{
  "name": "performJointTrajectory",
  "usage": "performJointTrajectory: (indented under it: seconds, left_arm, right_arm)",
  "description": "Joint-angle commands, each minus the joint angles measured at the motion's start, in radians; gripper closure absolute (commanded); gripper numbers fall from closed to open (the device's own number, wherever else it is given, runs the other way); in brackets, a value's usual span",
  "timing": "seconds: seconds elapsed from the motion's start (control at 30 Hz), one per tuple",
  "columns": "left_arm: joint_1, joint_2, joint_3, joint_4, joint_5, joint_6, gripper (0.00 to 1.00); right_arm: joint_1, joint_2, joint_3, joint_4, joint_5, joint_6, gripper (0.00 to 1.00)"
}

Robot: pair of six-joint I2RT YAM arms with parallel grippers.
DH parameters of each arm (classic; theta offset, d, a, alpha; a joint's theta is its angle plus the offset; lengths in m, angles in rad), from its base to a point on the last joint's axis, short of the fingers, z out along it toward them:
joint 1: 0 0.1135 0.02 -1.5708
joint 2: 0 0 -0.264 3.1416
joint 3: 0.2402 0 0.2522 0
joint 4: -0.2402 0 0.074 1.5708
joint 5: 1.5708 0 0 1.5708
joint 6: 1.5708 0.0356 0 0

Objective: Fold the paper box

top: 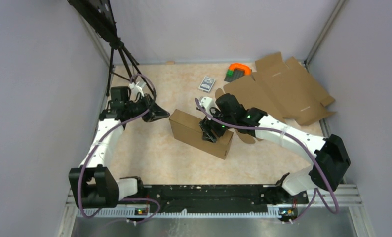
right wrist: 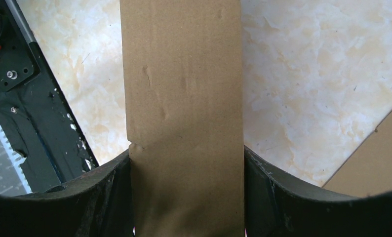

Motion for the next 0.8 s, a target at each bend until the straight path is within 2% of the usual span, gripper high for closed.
performJointTrajectory:
  seconds: [0.0, 0.27, 0.57, 0.77]
  left_arm:
    - [-0.013, 0.010, 0.042, -0.032, -0.022, 0.062, 0.87]
    - [-0.015, 0.046, 0.001, -0.108, -0.071, 0.152, 1.00]
    - [-0.015, 0.034, -0.016, -0.145, -0.132, 0.189, 1.00]
    - [-0.019, 0.050, -0.089, -0.108, -0.146, 0.189, 1.00]
  right_arm:
    - [-0.002, 0.035, 0.007, -0.071, -0.035, 0.003, 0.56]
    - [-0.002, 0.036, 0.010, -0.072, -0.033, 0.002, 0.56]
    - [-0.002, 0.038, 0.011, -0.076, -0.033, 0.002, 0.57]
    - [-0.001, 0.036, 0.009, -0.074, -0.032, 0.002, 0.57]
